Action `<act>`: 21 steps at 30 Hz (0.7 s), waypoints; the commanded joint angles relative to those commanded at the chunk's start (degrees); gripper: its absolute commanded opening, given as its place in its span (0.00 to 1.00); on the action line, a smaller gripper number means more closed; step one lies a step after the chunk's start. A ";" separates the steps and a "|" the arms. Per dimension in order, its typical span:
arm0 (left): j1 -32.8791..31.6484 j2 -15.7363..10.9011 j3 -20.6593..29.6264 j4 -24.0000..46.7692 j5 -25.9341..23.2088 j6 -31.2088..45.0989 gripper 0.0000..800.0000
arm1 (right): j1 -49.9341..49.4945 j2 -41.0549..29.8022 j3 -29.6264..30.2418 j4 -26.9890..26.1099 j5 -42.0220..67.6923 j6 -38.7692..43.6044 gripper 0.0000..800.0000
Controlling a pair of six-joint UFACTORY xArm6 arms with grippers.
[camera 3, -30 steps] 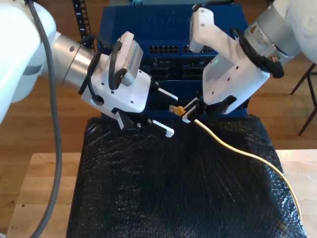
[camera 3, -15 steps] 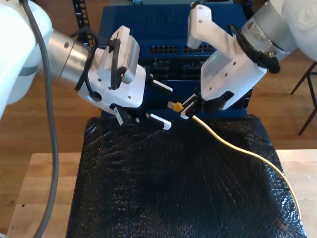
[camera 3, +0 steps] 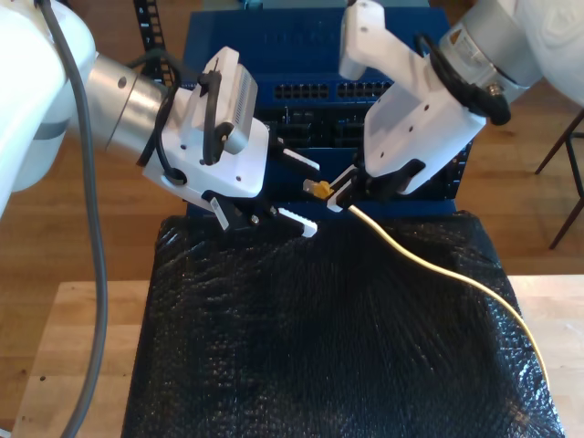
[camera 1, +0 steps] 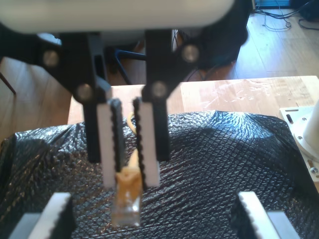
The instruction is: Grab the cable and plug it in
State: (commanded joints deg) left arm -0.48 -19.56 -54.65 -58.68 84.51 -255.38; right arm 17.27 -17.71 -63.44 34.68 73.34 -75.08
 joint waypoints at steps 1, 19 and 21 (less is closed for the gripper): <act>0.00 0.00 0.00 0.00 0.00 0.00 0.86 | 0.00 0.00 0.00 0.00 0.00 0.00 0.01; 0.09 -0.70 0.62 -2.37 0.35 0.09 0.71 | 0.09 -0.26 0.35 -0.09 0.00 0.00 0.01; 0.09 -0.70 0.79 -2.37 0.35 0.09 0.71 | 0.09 -0.35 0.35 0.00 0.00 0.00 0.01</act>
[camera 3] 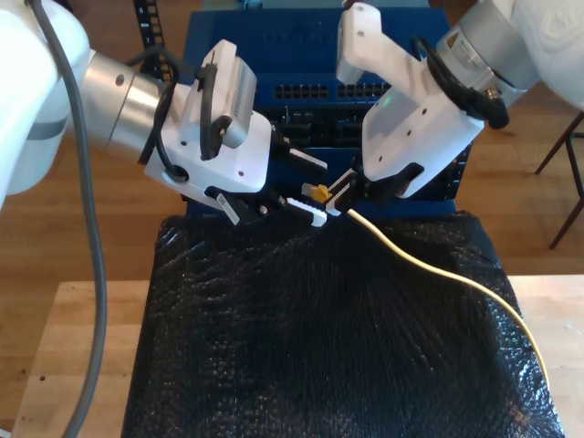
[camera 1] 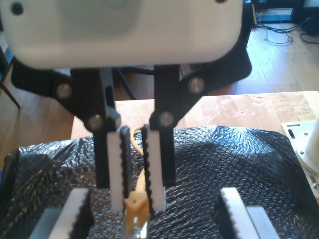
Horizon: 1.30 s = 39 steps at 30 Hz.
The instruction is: Grab the cable and plug it in
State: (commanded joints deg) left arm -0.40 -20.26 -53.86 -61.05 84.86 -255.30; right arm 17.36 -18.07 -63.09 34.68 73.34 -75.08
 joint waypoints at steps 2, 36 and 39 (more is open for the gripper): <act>0.09 0.00 0.18 0.00 0.00 0.09 0.71 | 0.00 -0.09 0.00 0.00 0.00 0.00 0.01; 1.41 0.00 0.53 0.00 0.26 0.09 0.53 | -0.35 -0.97 0.35 -0.09 0.35 -0.09 0.01; 1.41 0.00 0.70 0.00 0.26 0.09 0.49 | -0.35 -1.05 0.35 -0.09 0.35 -0.09 0.01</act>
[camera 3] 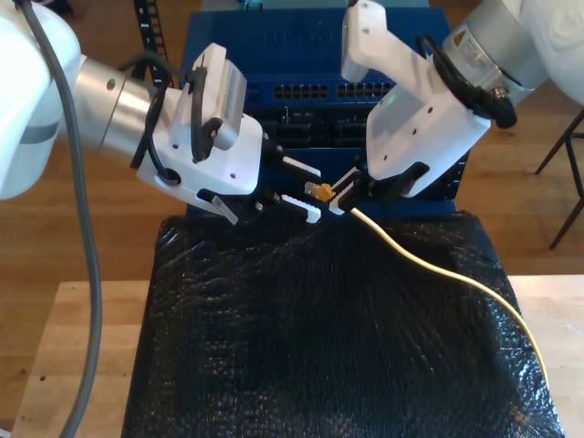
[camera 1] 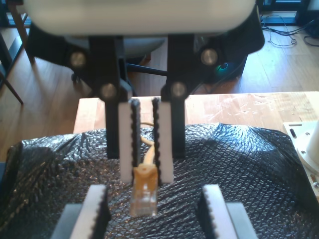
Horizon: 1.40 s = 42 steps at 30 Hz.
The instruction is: Grab the cable and plug it in
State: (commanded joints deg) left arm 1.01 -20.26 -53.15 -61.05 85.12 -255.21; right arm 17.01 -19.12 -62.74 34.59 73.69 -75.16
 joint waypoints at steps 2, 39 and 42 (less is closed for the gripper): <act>0.00 0.00 0.00 0.00 0.00 0.00 0.49 | 0.09 -0.26 0.00 -0.09 0.00 0.00 0.01; 0.00 0.00 0.00 -0.09 0.26 0.00 0.33 | 0.26 -0.26 0.26 -0.18 0.00 0.00 0.01; 0.00 0.00 0.00 -0.09 0.26 0.00 0.33 | 0.18 -0.26 0.79 0.00 0.00 0.00 0.01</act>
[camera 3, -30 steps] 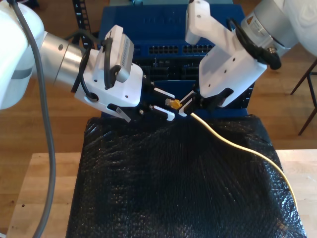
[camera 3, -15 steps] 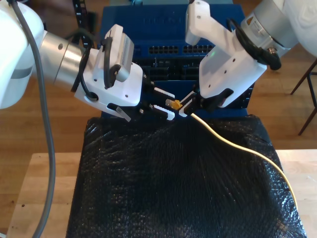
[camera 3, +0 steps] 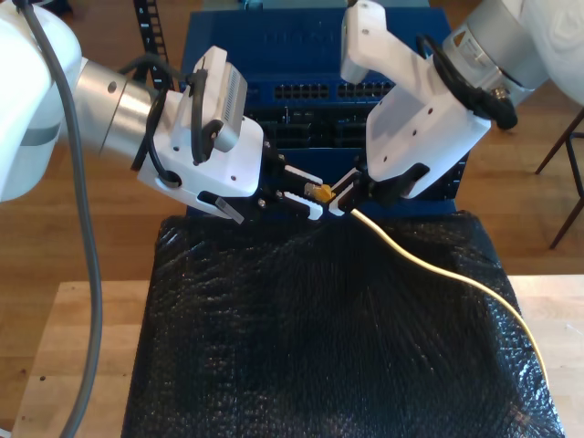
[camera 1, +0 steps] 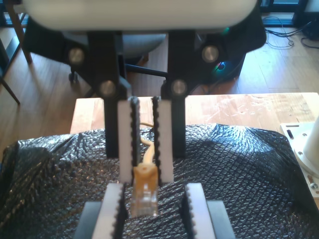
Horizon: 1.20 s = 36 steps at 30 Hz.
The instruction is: Grab the cable and plug it in
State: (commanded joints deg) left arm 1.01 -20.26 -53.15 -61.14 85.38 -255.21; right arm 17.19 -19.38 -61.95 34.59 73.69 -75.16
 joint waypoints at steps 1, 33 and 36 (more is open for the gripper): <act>0.00 0.00 -0.09 0.00 0.00 0.00 0.33 | 0.00 0.00 0.00 0.00 0.00 0.00 0.01; 0.00 0.00 0.88 -1.05 0.44 0.00 0.29 | -0.09 -0.09 0.00 0.00 -0.09 0.09 0.01; 0.00 0.00 1.05 -1.14 0.53 0.09 0.29 | 0.00 -0.35 0.00 0.00 -0.09 0.09 0.01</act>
State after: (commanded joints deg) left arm 1.01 -20.26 -52.10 -62.29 85.91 -255.12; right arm 17.19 -19.74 -61.95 34.59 73.60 -75.08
